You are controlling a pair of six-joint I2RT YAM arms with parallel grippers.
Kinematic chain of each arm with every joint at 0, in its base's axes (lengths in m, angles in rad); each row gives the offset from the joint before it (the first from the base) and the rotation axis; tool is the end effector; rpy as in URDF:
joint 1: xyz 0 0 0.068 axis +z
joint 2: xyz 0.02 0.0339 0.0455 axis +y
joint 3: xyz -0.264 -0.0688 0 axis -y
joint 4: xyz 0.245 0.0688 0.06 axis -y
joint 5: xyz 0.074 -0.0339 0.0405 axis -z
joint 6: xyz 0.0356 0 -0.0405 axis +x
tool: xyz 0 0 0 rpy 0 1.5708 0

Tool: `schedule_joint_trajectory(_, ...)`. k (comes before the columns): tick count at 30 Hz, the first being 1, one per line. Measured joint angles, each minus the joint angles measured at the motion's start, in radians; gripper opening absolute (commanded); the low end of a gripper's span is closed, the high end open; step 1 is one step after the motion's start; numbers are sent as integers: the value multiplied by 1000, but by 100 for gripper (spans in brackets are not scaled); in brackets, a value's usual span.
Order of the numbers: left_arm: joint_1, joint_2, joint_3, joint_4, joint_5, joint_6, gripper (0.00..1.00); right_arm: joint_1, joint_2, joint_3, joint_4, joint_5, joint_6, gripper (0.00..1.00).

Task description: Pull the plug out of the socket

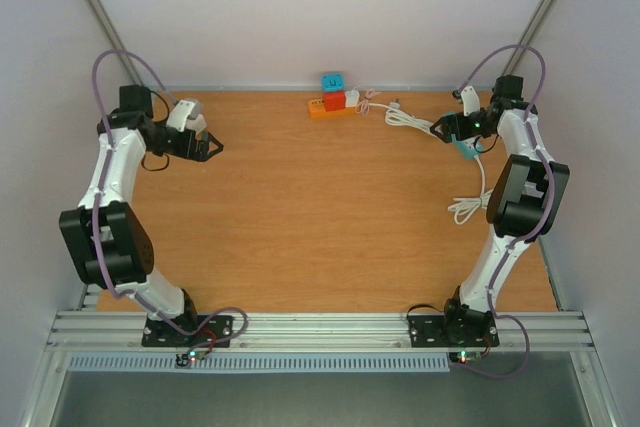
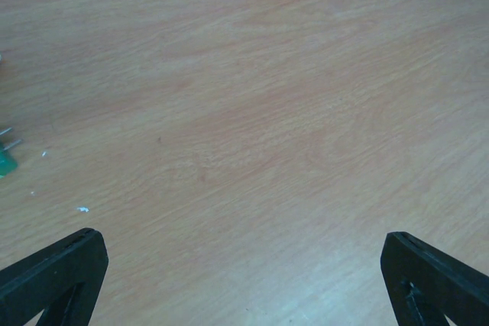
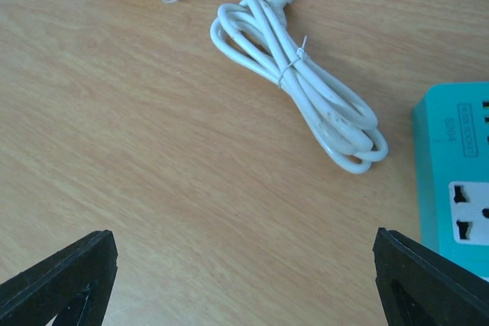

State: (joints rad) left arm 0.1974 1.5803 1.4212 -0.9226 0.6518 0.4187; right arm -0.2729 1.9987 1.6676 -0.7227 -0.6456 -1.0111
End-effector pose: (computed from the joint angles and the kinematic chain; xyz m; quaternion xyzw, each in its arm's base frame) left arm 0.3200 0.0420 0.3076 0.1785 0.9050 -0.2265 0.3128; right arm 0.4212 -0.0956 0.2417 -0.4064 0.8258 0.1005 0.3778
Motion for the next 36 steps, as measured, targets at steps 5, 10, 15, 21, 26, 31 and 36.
schedule_joint_trajectory(5,-3,-125,-59,-7,13,-11,100,6,-14,-38,18,0,-3,91)
schedule_joint_trajectory(10,-3,-144,-82,-6,45,4,100,48,-5,-18,47,14,1,91)
schedule_joint_trajectory(15,-3,-188,-175,-2,68,21,100,105,85,91,78,33,10,91)
schedule_joint_trajectory(21,-3,-283,-235,13,88,34,100,138,244,251,60,61,18,91)
schedule_joint_trajectory(26,-3,-327,-268,32,96,31,100,164,359,379,50,101,38,91)
schedule_joint_trajectory(31,-3,-350,-295,44,82,30,100,198,458,483,41,143,42,90)
schedule_joint_trajectory(36,-3,-377,-298,74,74,-4,100,224,520,525,37,173,42,88)
